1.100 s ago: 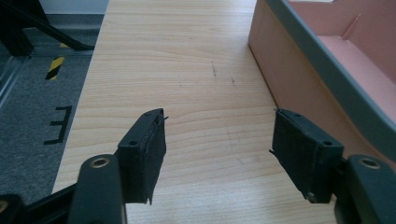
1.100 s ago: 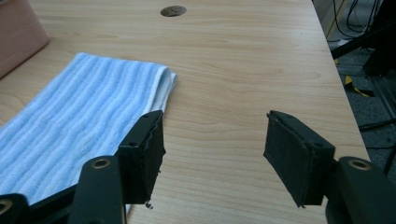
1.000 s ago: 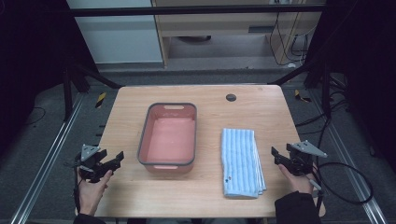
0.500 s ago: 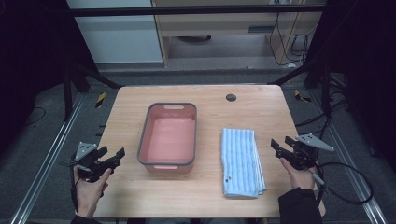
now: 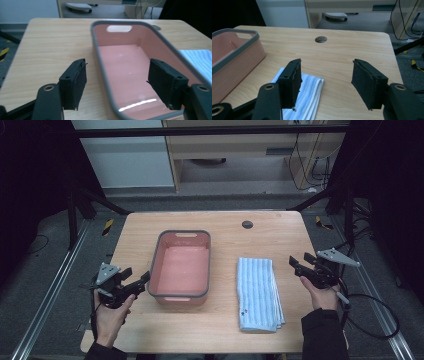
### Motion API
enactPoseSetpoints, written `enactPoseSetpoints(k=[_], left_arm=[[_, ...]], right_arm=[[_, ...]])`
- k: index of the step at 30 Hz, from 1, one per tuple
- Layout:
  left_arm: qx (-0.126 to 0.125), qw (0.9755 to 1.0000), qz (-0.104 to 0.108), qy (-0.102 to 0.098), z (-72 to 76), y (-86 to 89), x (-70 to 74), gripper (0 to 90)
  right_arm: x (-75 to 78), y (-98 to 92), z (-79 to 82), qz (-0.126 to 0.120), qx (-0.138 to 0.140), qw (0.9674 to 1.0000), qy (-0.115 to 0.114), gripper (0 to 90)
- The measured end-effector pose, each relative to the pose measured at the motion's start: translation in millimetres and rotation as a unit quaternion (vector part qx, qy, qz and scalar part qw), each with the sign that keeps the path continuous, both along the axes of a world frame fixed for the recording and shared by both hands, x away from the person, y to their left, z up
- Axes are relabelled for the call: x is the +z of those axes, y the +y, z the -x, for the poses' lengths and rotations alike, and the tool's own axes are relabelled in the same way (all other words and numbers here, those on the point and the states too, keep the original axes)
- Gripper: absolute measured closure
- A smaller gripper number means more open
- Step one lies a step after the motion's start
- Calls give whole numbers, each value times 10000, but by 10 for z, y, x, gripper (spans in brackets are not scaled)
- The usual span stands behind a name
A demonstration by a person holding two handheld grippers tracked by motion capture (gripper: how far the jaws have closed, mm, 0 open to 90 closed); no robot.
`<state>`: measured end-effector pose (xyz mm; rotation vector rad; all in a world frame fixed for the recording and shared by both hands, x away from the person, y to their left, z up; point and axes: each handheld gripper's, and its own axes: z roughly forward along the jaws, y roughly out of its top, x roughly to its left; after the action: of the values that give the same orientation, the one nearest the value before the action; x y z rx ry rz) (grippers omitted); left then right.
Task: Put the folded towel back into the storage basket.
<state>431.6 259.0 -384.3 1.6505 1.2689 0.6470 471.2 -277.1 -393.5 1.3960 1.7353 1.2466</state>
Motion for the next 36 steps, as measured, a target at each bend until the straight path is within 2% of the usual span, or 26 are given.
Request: enactPoseSetpoints(k=[3,7,13,20,25,30,36], left_arm=[[-205,9998,-55,-66,4,-215,56,307],[-430,9991,-51,-20,-17,-486,67,309],[-775,9968,-157,85,-49,-913,-2,317],[-1095,9937,-190,105,-56,-1357,-76,328],[-1327,9907,-254,144,-31,-1653,-118,336],[-1501,9879,-301,232,-7,-1871,-202,352],[-1677,9835,-488,469,25,-2125,-365,363]], right_arm=[[47,47,-56,-37,89,9999,-36,404],[104,107,-129,6,149,9999,-75,402],[152,172,-254,59,195,9998,-53,402],[112,218,-403,29,258,9997,0,400],[65,216,-479,-18,304,9995,74,406],[29,213,-523,-32,364,9992,150,404],[-20,214,-569,13,444,9987,238,395]])
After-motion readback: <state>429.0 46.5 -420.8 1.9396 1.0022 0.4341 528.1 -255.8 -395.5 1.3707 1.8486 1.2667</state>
